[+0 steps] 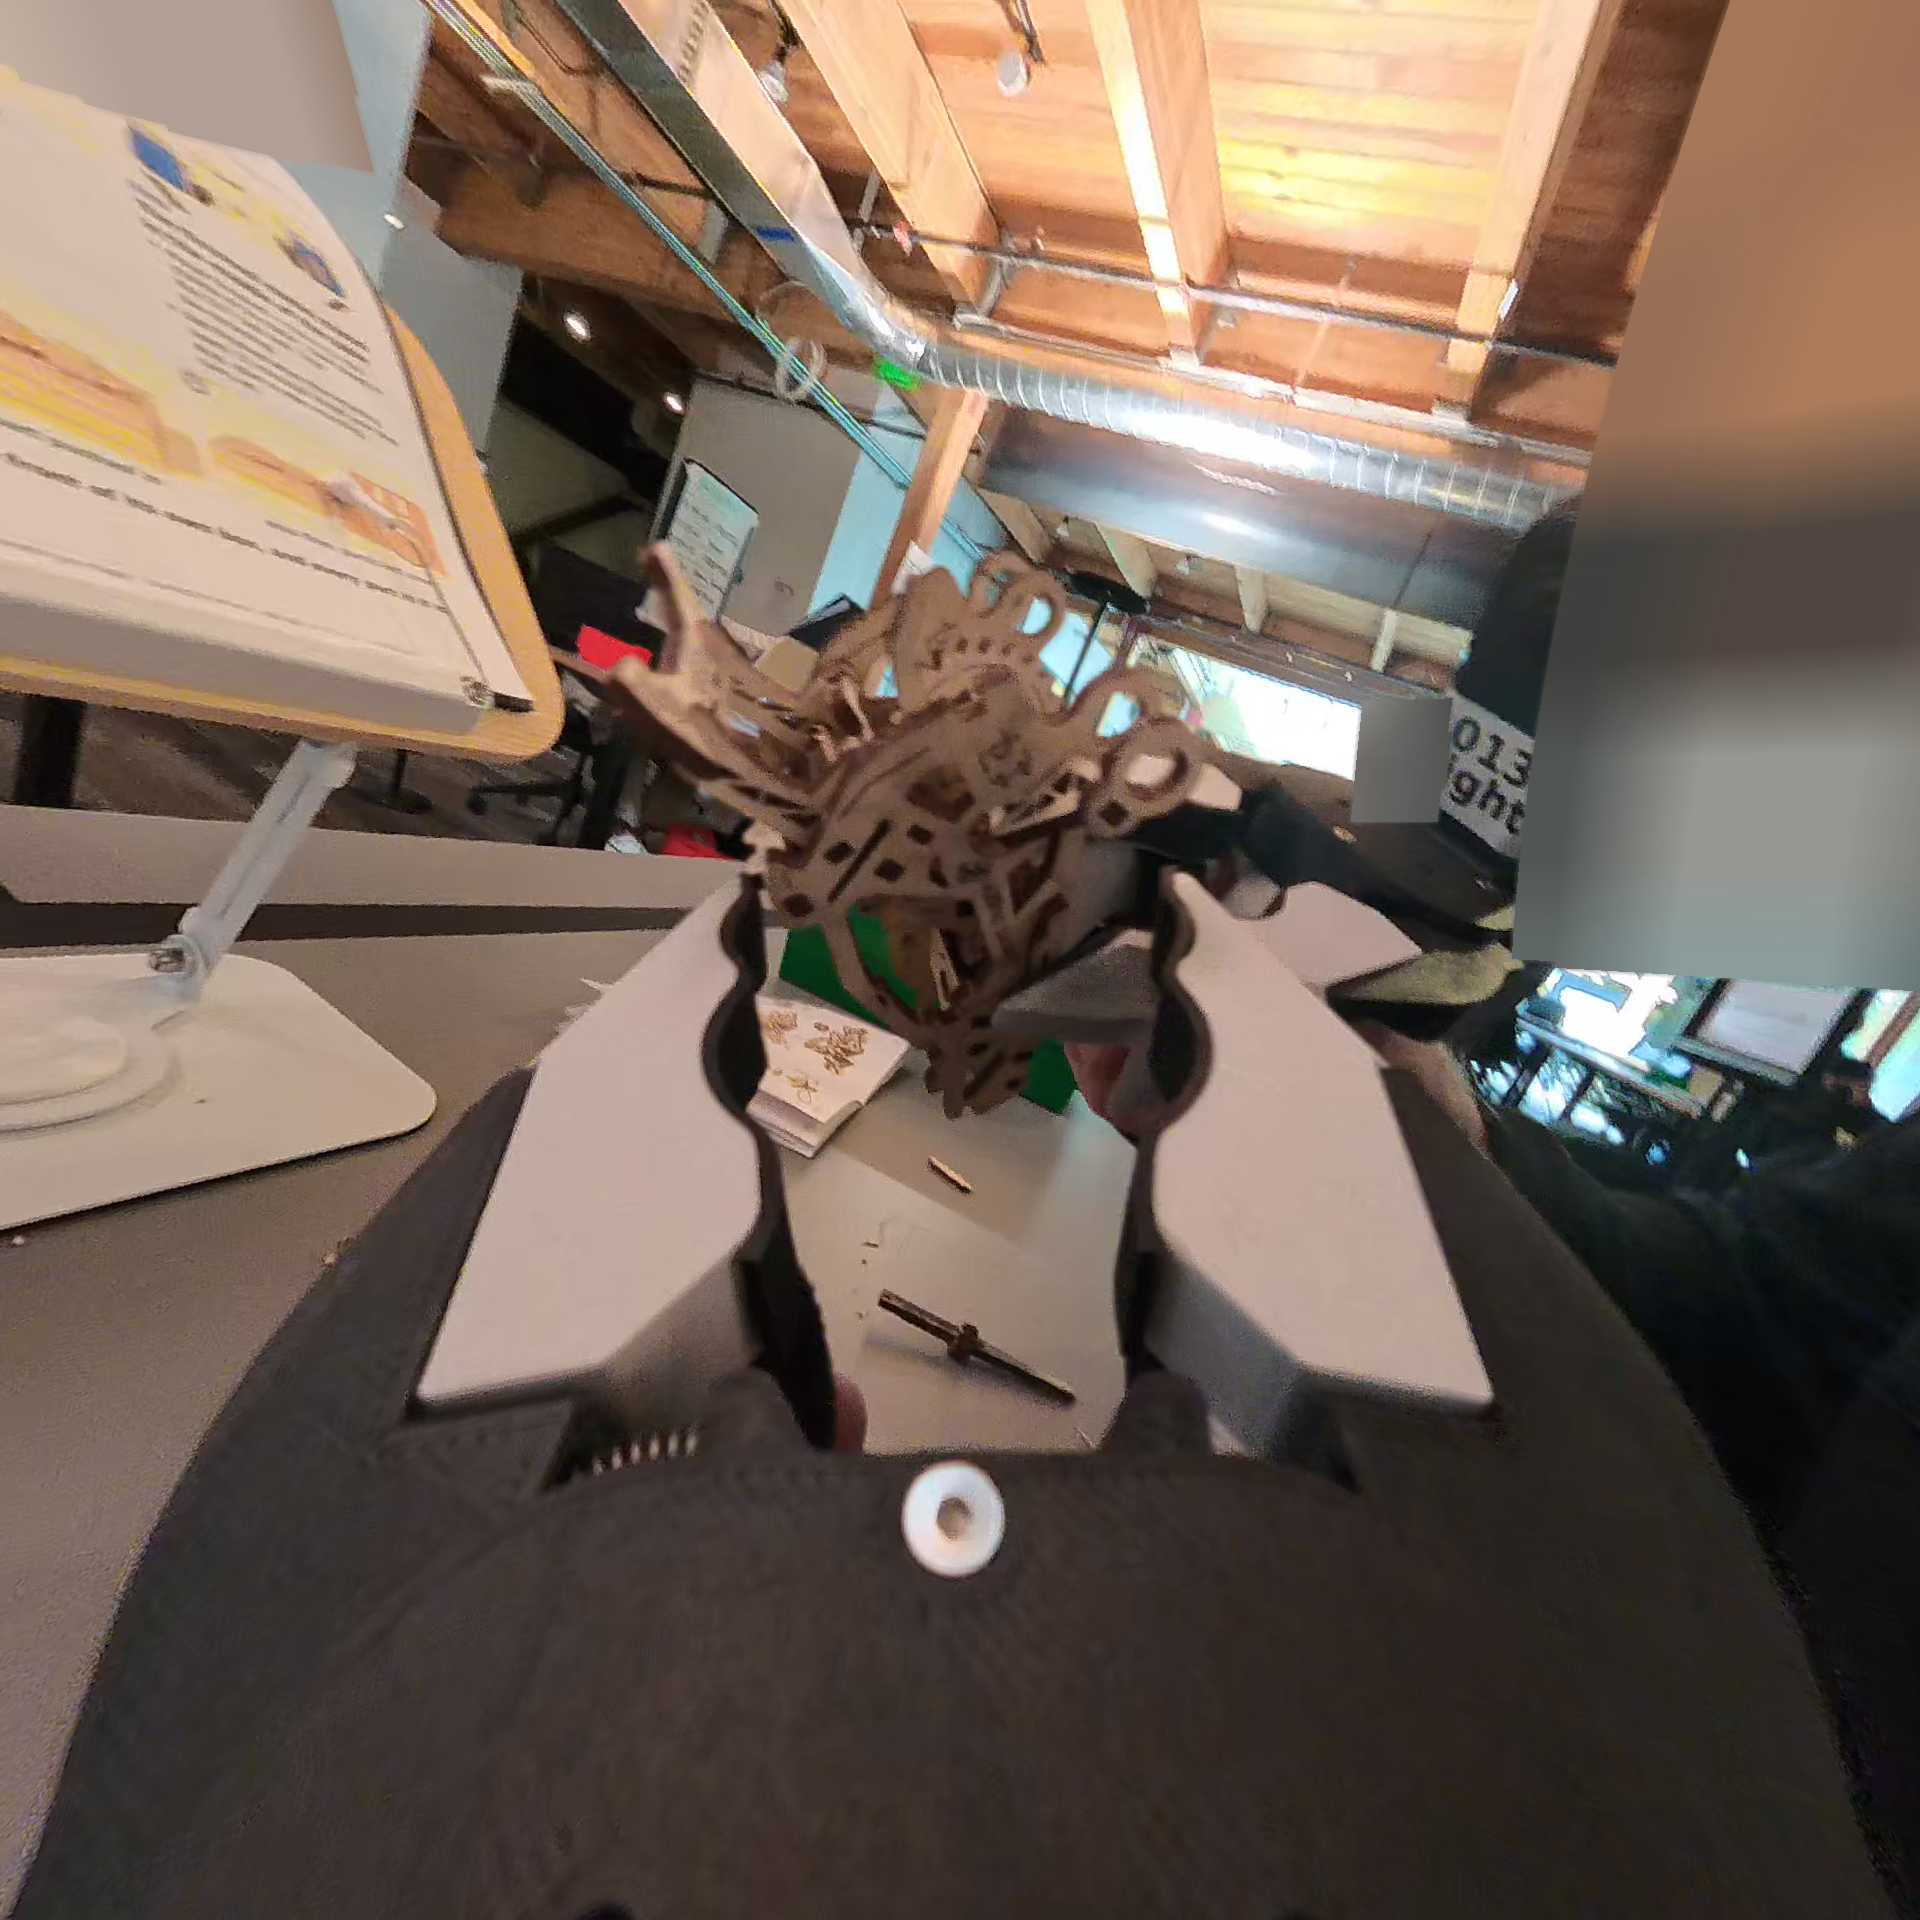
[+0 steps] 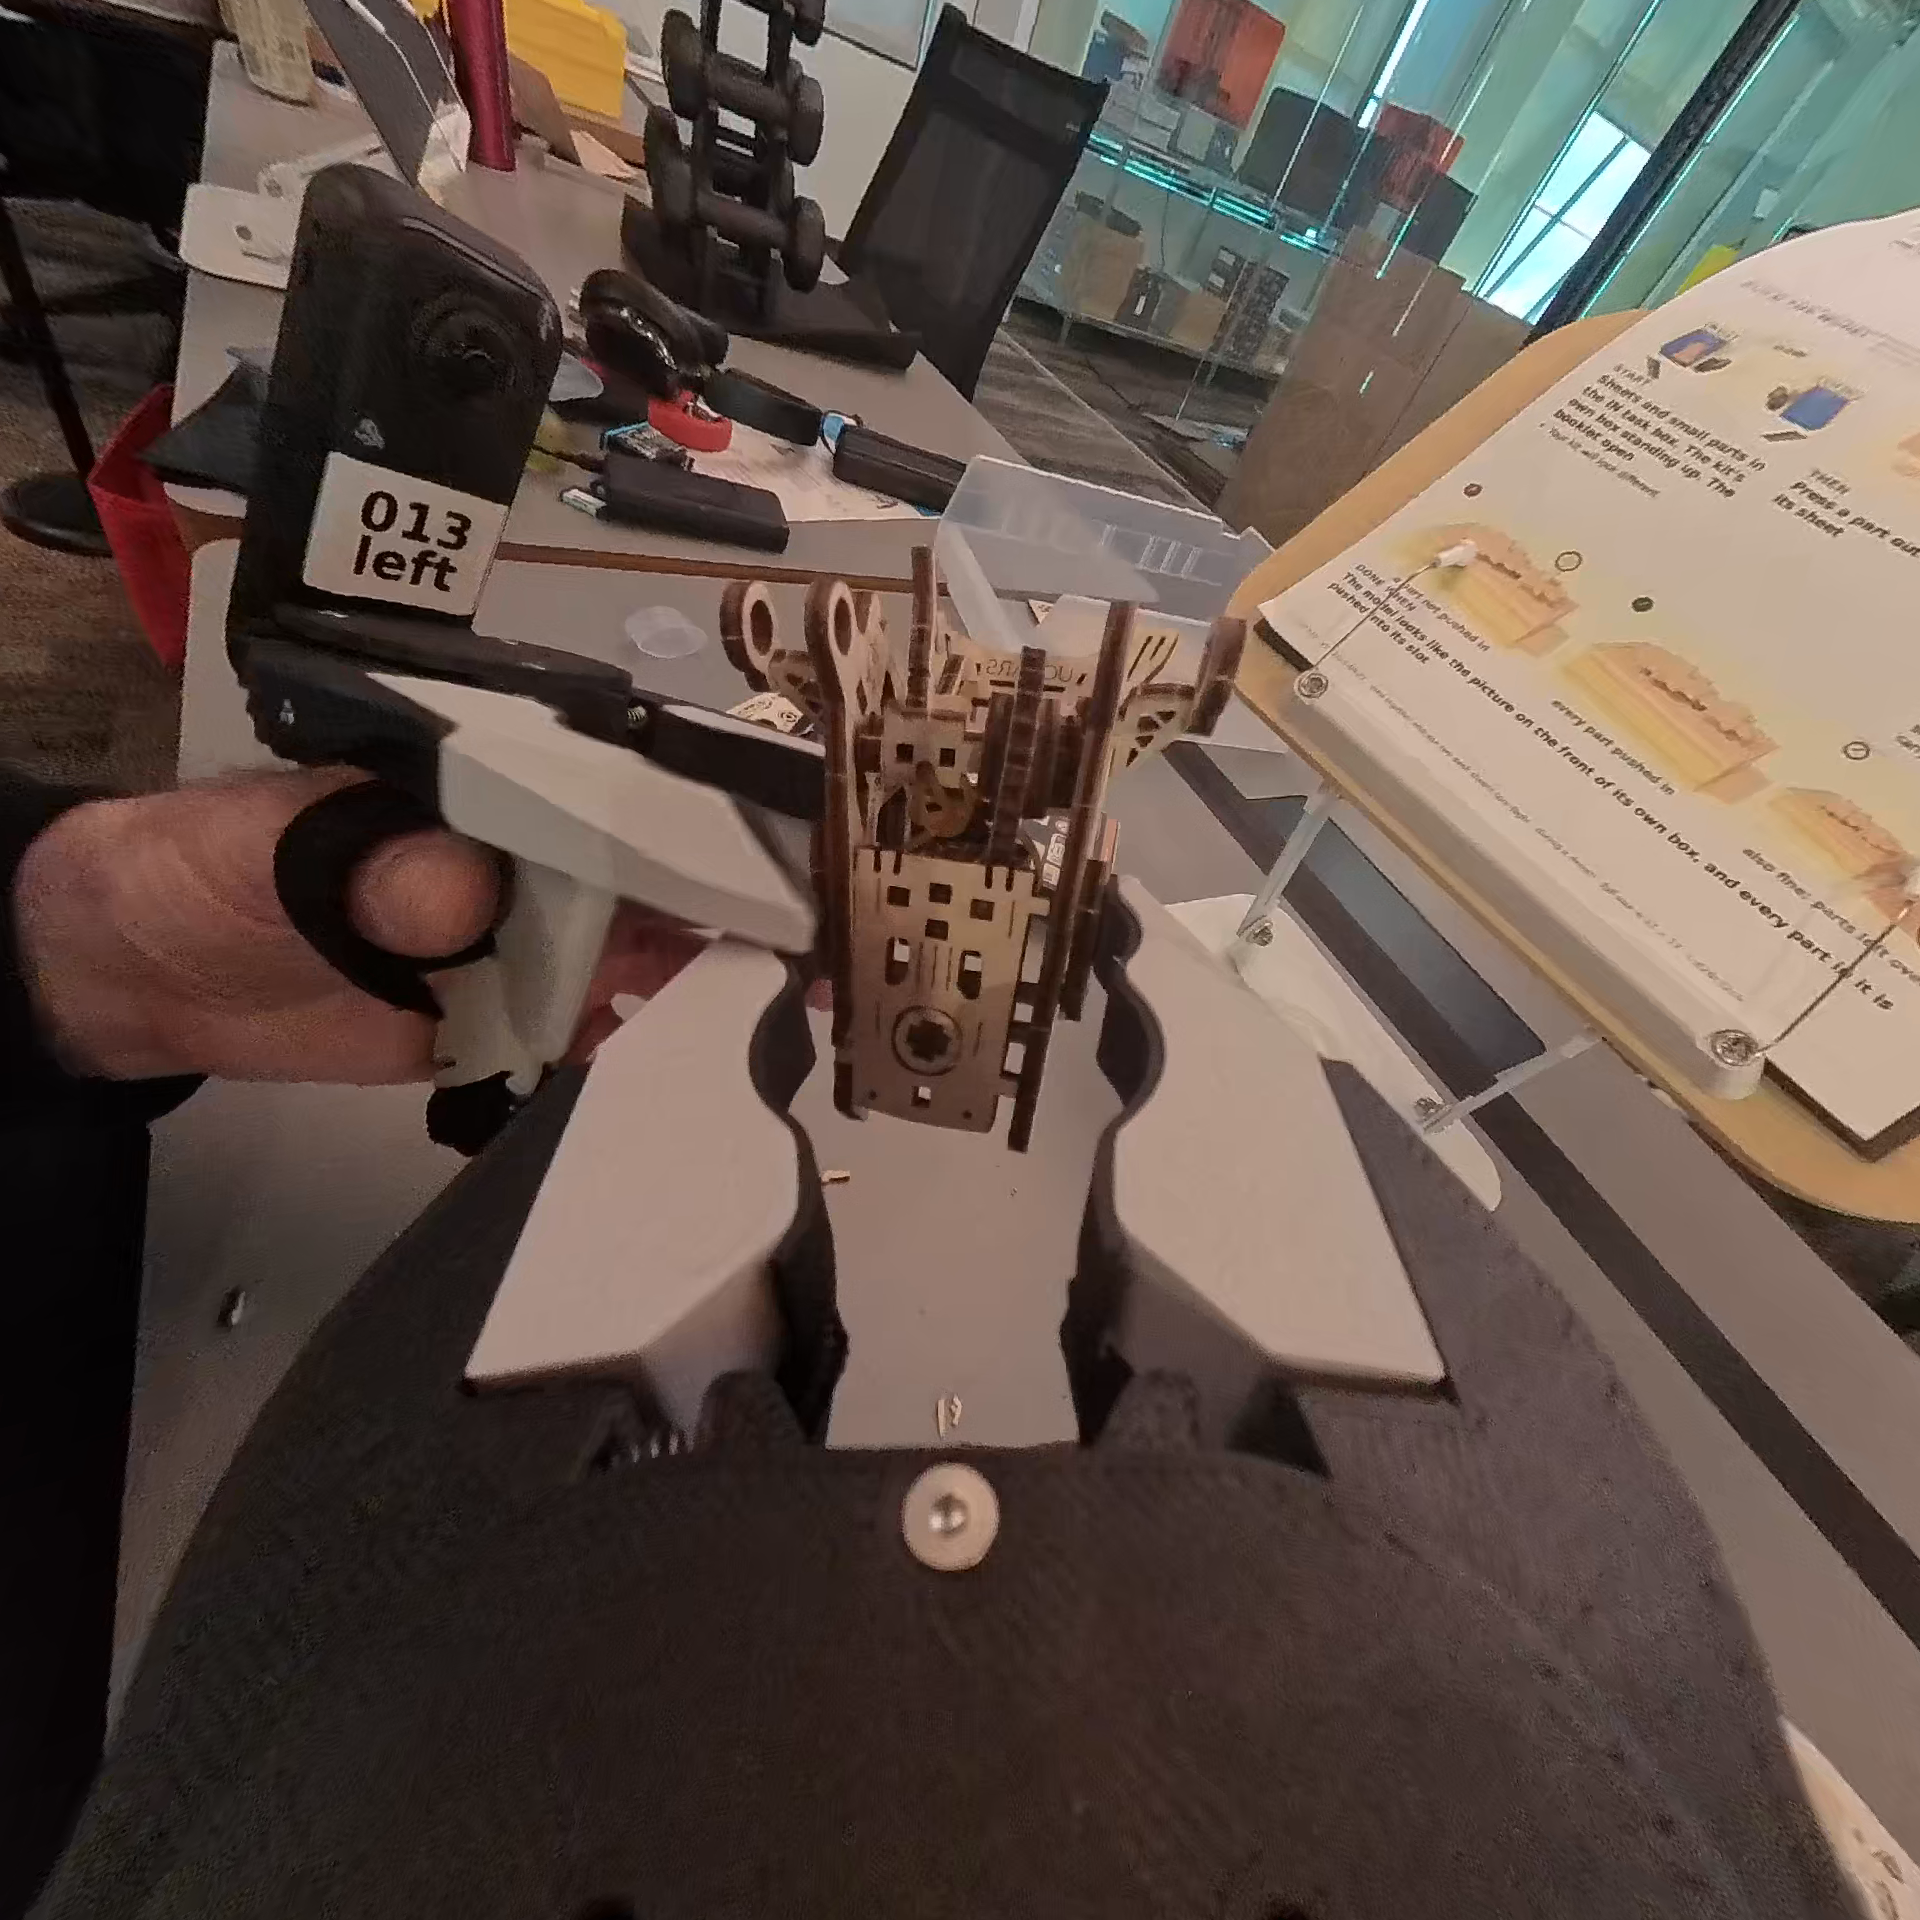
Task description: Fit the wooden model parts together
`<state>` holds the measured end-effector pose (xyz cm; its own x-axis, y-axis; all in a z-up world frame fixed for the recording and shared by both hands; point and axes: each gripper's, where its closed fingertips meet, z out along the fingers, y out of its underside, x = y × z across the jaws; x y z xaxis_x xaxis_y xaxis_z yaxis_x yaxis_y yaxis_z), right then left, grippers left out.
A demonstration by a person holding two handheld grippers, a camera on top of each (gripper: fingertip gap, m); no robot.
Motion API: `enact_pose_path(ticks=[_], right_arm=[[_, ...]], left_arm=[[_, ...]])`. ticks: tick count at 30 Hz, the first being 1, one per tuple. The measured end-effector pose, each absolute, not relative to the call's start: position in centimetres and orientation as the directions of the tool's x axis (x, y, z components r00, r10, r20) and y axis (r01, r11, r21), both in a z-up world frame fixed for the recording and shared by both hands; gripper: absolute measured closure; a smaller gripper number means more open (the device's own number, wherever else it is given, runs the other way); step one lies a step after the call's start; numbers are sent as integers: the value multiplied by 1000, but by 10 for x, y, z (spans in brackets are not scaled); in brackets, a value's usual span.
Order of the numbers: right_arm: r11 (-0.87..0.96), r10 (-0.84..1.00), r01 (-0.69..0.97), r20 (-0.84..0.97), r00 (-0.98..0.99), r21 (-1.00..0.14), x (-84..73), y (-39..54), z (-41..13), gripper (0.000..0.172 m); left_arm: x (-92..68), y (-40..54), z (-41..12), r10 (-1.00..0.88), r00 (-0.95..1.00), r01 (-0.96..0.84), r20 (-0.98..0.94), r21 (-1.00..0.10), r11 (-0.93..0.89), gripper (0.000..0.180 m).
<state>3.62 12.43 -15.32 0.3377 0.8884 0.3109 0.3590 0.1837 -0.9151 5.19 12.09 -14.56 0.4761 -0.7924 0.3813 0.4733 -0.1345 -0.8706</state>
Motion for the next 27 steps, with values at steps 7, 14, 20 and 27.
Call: enact_pose_path(ticks=[7, 14, 20, 27], right_arm=[[252, 844, 397, 401, 357, -882, 30, 126, -156, 120], [254, 855, 337, 373, 360, -907, 26, 128, -149, 119], [221, 902, 244, 293, 317, -944, 24, 123, -144, 115], [165, 935, 162, 207, 289, -973, 30, 124, -142, 122]], left_arm=[[42, 129, -149, -761, 501, 532, 413, -840, -105, 126], [37, 134, -139, -781, 446, 588, 437, -801, -113, 129], [34, 138, -133, -800, 373, 632, 471, -760, -152, 130], [32, 144, -132, -796, 382, 622, 470, -767, -155, 136]])
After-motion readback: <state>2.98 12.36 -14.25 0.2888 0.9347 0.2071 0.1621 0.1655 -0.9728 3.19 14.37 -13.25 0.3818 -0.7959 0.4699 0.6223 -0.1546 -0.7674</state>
